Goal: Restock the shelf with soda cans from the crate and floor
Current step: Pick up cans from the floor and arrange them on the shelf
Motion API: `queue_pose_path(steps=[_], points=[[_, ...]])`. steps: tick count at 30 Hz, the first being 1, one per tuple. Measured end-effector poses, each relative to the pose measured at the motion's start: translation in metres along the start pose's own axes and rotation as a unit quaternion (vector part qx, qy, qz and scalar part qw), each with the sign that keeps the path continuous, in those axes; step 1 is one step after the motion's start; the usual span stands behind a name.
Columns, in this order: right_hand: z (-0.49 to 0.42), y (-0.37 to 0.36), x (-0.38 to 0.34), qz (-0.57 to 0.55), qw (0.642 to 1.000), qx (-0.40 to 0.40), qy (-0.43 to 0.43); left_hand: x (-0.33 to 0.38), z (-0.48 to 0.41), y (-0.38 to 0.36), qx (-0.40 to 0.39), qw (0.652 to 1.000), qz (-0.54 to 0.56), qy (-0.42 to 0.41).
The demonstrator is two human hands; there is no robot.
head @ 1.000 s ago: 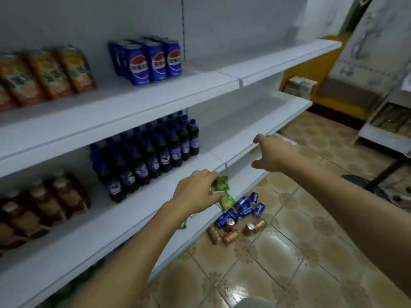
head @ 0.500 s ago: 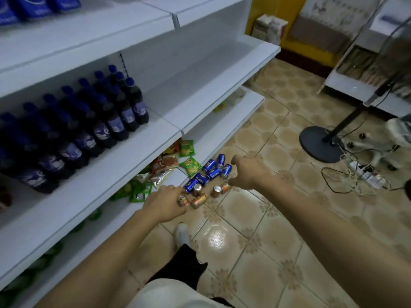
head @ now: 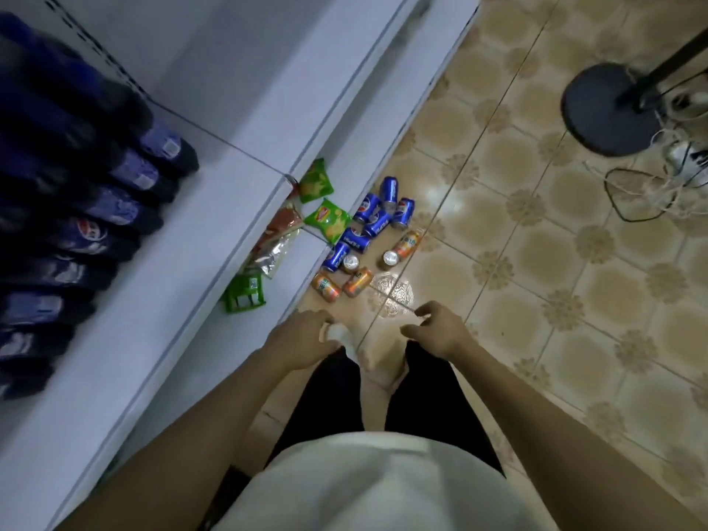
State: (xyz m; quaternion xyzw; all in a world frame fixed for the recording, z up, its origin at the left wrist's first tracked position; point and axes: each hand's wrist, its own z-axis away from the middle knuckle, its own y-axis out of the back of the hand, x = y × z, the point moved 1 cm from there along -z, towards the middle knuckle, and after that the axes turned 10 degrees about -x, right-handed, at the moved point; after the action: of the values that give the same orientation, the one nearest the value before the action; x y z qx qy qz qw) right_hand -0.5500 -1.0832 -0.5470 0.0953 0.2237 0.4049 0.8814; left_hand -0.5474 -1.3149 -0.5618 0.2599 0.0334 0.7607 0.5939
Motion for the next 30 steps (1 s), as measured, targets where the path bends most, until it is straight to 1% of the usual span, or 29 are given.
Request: queue_pose_path(steps=[3,5,7,8,11,13,14,16,18,21,23,26,30], points=[[-0.046,-0.015,0.008,-0.018,0.998,-0.054,-0.009,-0.011,-0.036,-0.009,-0.032,0.998,0.051,0.012],[-0.079,-0.03,0.016,-0.026,0.994,-0.109,-0.007,-0.018,-0.069,-0.02,-0.055,0.996,0.066,0.03],[-0.117,-0.045,0.026,-0.002,0.988,-0.153,0.001,-0.023,-0.112,-0.031,-0.046,0.996,0.055,0.058],[-0.14,-0.052,0.034,0.023,0.986,-0.163,0.008,-0.026,-0.14,-0.037,-0.041,0.995,0.05,0.07],[-0.219,-0.064,0.049,0.094,0.982,-0.156,0.041,-0.038,-0.227,-0.061,-0.042,0.993,0.063,0.089],[-0.276,-0.071,0.06,0.099,0.984,-0.148,0.027,-0.05,-0.286,-0.077,-0.057,0.994,0.064,0.07],[-0.305,-0.075,0.065,0.093,0.984,-0.149,0.014,-0.057,-0.315,-0.083,-0.052,0.995,0.059,0.059],[-0.364,-0.084,0.076,0.082,0.987,-0.141,-0.003,-0.075,-0.375,-0.092,-0.031,0.997,0.052,0.045],[-0.417,-0.094,0.086,0.079,0.99,-0.12,0.001,-0.091,-0.432,-0.101,-0.005,0.997,0.063,0.043],[-0.485,-0.11,0.099,0.068,0.994,-0.081,0.014,-0.111,-0.505,-0.11,0.068,0.995,0.027,0.066],[-0.516,-0.123,0.107,0.047,0.996,-0.07,0.008,-0.122,-0.542,-0.115,0.108,0.992,-0.008,0.062],[-0.546,-0.145,0.12,0.017,0.996,-0.083,-0.008,-0.13,-0.576,-0.129,0.1,0.993,-0.013,0.061],[-0.556,-0.17,0.135,0.019,0.993,-0.118,-0.015,-0.13,-0.596,-0.146,0.096,0.989,-0.014,0.114]])
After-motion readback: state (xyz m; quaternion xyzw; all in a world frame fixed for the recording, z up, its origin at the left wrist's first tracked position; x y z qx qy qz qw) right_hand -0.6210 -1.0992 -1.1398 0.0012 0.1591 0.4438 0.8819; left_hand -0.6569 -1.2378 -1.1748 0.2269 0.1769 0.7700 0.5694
